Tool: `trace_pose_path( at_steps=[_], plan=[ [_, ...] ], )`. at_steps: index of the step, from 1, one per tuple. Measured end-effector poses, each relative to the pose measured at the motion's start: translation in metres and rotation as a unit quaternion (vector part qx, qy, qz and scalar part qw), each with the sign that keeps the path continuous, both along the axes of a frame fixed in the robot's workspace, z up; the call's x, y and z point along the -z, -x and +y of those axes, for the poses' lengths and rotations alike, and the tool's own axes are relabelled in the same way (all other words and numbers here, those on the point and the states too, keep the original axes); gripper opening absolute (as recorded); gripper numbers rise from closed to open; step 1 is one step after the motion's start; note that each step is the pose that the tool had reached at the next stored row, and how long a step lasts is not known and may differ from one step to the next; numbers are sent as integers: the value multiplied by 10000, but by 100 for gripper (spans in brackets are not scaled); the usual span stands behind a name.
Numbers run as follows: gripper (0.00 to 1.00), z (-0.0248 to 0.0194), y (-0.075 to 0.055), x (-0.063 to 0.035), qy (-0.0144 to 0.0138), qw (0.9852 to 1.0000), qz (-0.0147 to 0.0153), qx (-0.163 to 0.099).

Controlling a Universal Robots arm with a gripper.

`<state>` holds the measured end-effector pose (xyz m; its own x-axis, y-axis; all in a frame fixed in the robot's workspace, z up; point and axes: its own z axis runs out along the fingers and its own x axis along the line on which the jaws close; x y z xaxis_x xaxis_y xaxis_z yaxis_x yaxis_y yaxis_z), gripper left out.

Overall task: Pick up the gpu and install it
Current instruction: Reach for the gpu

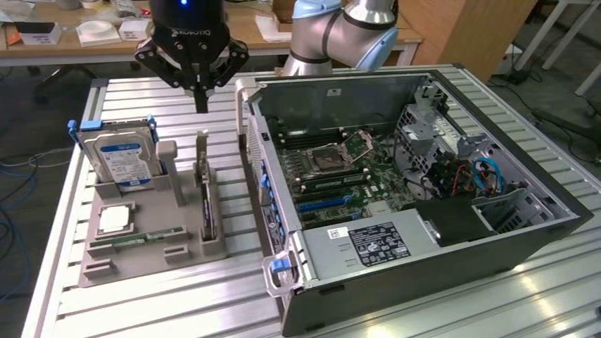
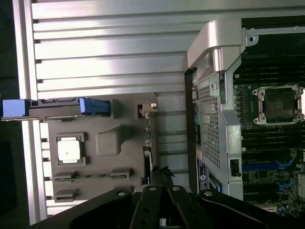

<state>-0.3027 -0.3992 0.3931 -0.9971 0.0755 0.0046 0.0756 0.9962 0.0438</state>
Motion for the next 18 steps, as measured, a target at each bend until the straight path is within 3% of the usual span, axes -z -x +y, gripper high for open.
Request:
trace_pose_path(
  at_steps=[10, 18],
  plan=[
    [10, -2, 157, 0, 0, 10000, 0, 0],
    [10, -2, 166, 0, 0, 10000, 0, 0]
  ],
)
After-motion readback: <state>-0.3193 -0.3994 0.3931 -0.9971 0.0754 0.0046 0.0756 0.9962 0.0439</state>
